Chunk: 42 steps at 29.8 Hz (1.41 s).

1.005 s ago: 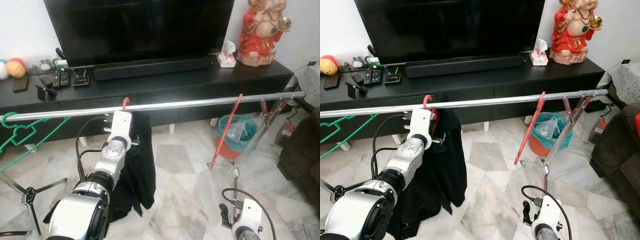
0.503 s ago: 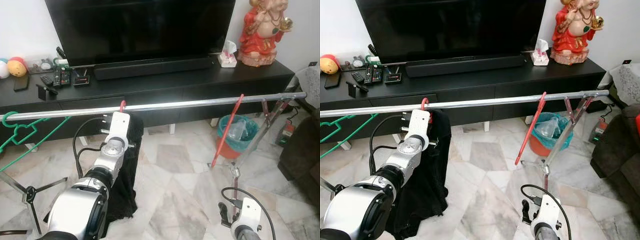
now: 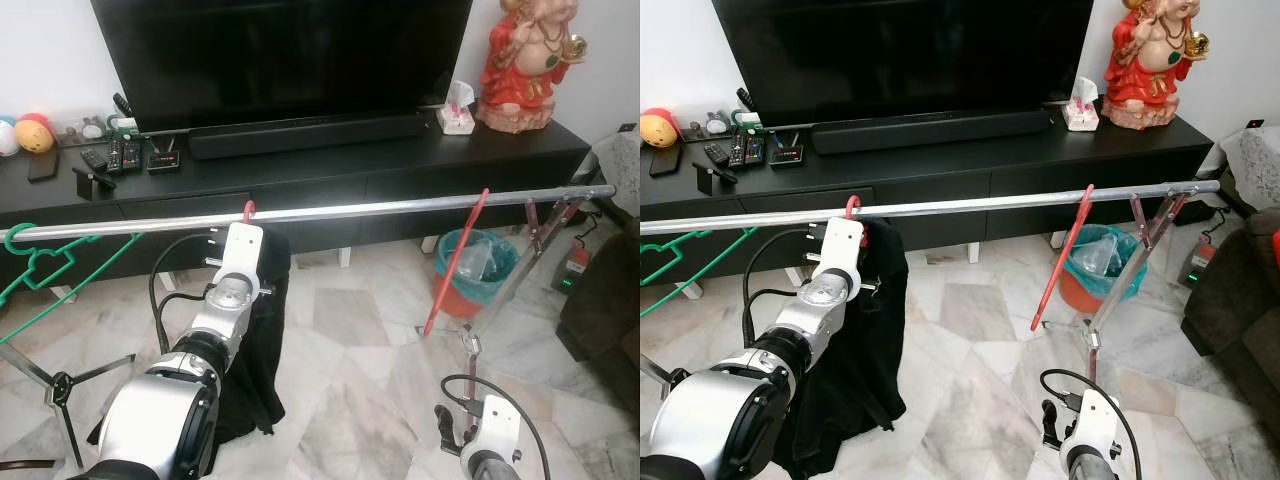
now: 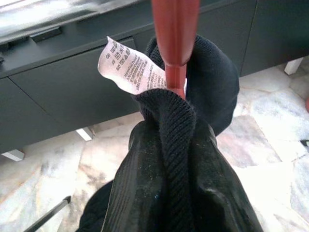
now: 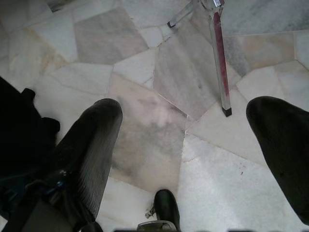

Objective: Hang hanger

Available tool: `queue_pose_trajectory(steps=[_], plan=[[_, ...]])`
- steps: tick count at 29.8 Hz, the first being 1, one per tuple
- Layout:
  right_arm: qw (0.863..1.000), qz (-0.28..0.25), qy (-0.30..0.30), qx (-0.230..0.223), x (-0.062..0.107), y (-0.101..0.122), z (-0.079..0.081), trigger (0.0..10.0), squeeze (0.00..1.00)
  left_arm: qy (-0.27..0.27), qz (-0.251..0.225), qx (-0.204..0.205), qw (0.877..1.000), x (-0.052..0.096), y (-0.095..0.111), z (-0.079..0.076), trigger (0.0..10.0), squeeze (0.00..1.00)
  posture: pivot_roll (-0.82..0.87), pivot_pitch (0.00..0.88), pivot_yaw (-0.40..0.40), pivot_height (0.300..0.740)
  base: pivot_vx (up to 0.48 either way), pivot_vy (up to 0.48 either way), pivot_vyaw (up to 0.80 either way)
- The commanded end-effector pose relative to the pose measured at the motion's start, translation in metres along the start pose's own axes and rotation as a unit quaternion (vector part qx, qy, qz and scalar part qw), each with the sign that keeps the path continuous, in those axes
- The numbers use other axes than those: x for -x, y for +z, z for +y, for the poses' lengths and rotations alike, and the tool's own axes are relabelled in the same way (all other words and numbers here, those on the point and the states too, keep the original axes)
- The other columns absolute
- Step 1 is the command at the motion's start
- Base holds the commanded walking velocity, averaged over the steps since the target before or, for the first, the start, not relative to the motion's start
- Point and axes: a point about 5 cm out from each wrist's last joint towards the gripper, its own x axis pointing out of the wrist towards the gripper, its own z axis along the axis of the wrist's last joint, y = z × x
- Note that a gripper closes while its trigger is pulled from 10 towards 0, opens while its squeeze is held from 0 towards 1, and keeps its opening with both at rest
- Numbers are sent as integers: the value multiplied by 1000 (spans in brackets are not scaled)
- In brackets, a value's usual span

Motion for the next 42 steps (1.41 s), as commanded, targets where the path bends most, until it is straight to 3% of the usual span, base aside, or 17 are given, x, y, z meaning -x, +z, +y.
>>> queue_pose_trajectory(steps=[1,8,15,16,17,34,42], plan=[[1000,7,2,-4,0,-2,2,10000,0,-3,3,-5,1000,-2,6,-3,10000,0,-74,0,2,740,0,0,0],[1000,6,2,-7,0,-2,3,10000,0,13,11,-4,1000,-3,13,-2,10000,0,-84,0,6,740,0,0,0],[1000,5,1,-8,0,-2,2,10000,0,18,39,-20,999,-2,-1,2,10000,0,-83,0,5,740,0,0,0],[1000,5,1,-8,0,-2,3,10000,0,17,39,-19,999,-2,-2,2,10000,94,-83,0,5,740,0,0,0],[1000,5,2,-8,0,-2,3,10000,0,18,39,-17,999,-1,-3,2,10000,988,-82,0,4,740,0,0,0],[1000,-1,6,-9,0,0,6,10000,0,37,12,6,999,-2,4,10,10000,1000,-75,0,0,740,0,0,0],[1000,-2,8,-10,0,-1,8,10000,0,51,-24,3,998,-3,14,25,10000,1000,-72,0,4,740,0,0,0]])
